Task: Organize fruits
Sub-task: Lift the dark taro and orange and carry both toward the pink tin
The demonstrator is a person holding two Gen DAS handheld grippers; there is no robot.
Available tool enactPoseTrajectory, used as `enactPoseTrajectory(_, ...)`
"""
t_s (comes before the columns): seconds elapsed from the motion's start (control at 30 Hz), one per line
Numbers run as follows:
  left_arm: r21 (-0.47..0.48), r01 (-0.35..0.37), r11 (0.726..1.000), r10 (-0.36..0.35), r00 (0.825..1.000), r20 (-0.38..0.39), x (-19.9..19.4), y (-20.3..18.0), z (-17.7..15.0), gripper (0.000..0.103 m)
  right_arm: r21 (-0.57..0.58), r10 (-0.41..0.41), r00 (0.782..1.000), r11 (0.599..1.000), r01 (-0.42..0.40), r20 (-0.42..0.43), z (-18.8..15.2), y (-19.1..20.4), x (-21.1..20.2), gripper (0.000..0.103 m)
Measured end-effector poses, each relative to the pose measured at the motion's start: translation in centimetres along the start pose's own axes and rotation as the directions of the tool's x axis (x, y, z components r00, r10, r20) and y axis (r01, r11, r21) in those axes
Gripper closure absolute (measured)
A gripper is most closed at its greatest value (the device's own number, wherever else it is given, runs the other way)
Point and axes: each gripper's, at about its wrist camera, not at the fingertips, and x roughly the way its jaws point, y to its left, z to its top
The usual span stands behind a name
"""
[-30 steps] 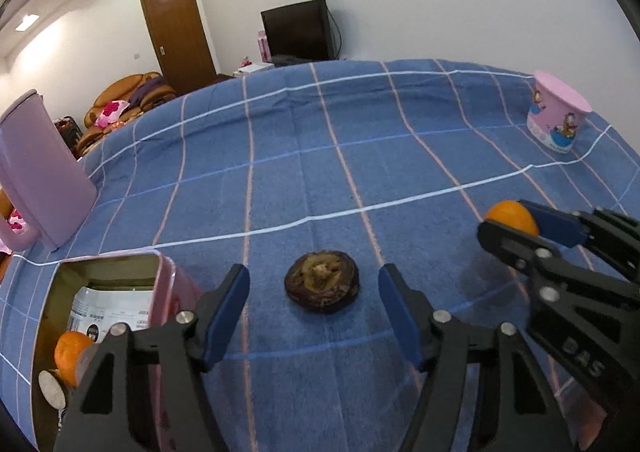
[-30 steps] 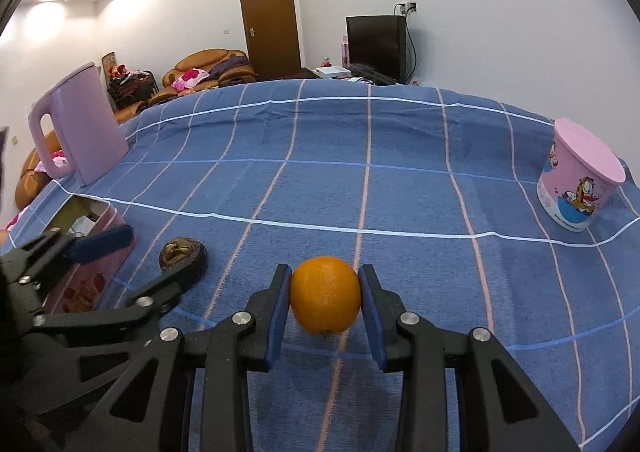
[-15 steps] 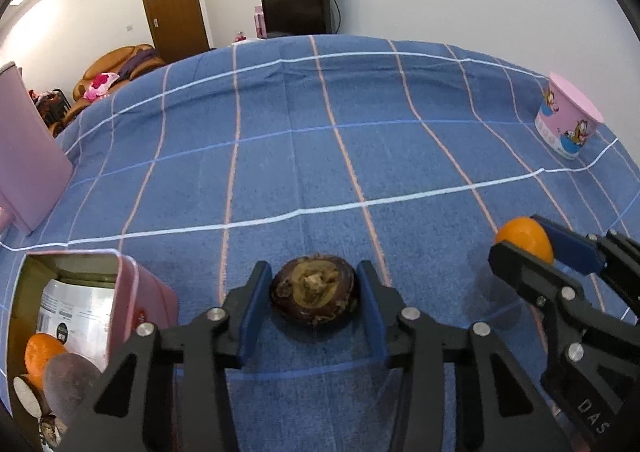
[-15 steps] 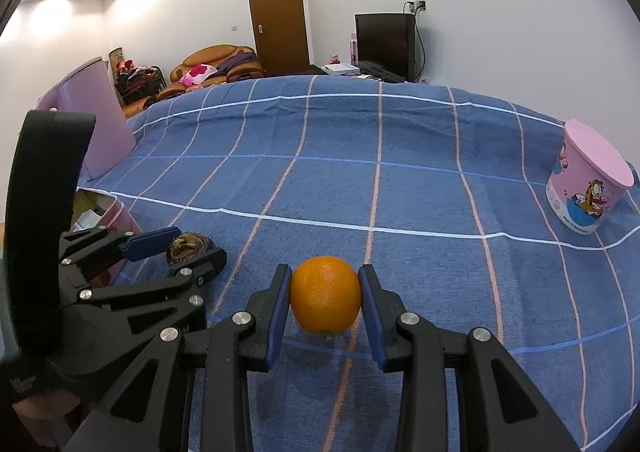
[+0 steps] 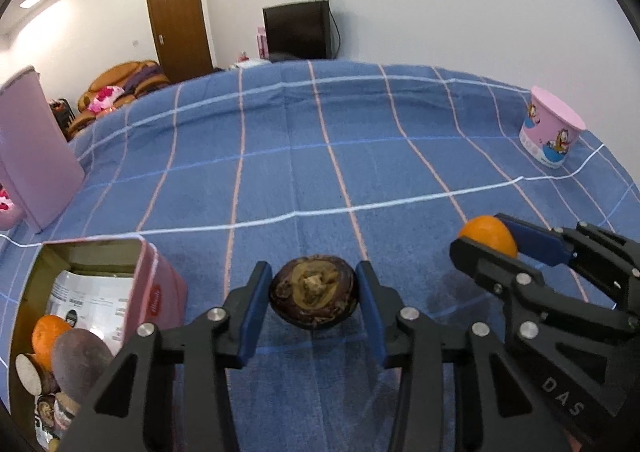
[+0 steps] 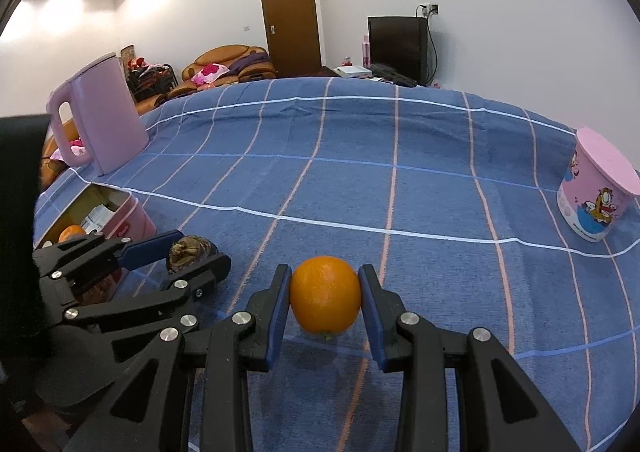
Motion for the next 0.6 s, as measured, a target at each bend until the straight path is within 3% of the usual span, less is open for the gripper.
enactPoseTrajectory(0.6,-0.025,-0.031,0.999,0.033,0.994,0.104,-2.0,0.7,-0.2,0.058,-0.046,-0.033,0.995,0.998,0.038,0.092,-0.2,1.0,-1.7,0.067)
